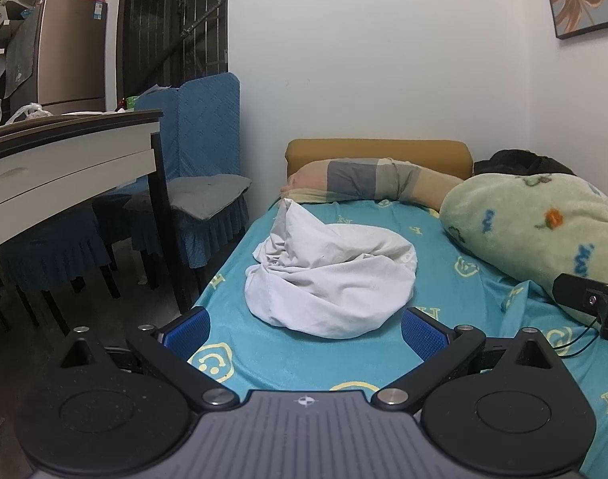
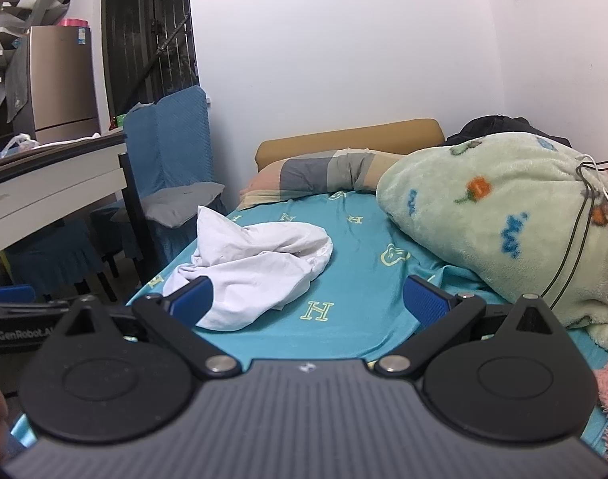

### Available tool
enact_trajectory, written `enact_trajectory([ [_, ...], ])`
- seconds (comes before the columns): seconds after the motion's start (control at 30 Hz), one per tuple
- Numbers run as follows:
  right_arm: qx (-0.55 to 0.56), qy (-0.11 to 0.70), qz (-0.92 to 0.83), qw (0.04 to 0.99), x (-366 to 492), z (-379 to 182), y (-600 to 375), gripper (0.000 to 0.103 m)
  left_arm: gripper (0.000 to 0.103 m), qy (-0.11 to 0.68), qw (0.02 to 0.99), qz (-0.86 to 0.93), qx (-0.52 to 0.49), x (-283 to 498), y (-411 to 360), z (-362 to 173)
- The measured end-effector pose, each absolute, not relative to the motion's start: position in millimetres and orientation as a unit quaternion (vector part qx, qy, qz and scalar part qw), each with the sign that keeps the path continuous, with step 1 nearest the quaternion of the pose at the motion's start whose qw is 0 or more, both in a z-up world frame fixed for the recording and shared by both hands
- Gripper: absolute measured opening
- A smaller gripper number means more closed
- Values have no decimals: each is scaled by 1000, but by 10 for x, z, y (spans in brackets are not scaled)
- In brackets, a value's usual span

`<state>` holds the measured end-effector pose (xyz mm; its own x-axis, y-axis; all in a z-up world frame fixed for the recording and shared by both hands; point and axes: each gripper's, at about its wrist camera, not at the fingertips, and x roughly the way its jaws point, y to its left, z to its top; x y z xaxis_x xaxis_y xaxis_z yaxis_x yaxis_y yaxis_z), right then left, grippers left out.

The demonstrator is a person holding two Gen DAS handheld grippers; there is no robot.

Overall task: Fold clothes
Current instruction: 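Move both tools toward the crumpled white T-shirt on the bed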

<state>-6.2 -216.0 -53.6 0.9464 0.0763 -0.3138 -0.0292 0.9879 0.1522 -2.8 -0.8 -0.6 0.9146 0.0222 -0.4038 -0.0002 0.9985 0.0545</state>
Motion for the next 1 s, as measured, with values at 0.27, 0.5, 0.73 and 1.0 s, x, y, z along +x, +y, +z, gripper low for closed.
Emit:
enact_trajectory([
  [0.27, 76, 151, 23, 985, -100, -568, -2101, 103, 102, 208, 977, 6, 32, -58, -25, -18],
  [0.5, 101, 157, 30, 982, -33, -496, -2185, 103, 102, 216, 976, -1, 31, -8, -48, -29],
  [0.73, 111, 161, 35, 980, -40, -414, -2179, 103, 102, 200, 980, 5, 20, -39, -54, 28],
  [1.0, 121, 164, 26, 979, 14, -299, -2164, 103, 102, 168, 985, 16, 25, 2, -80, 102],
])
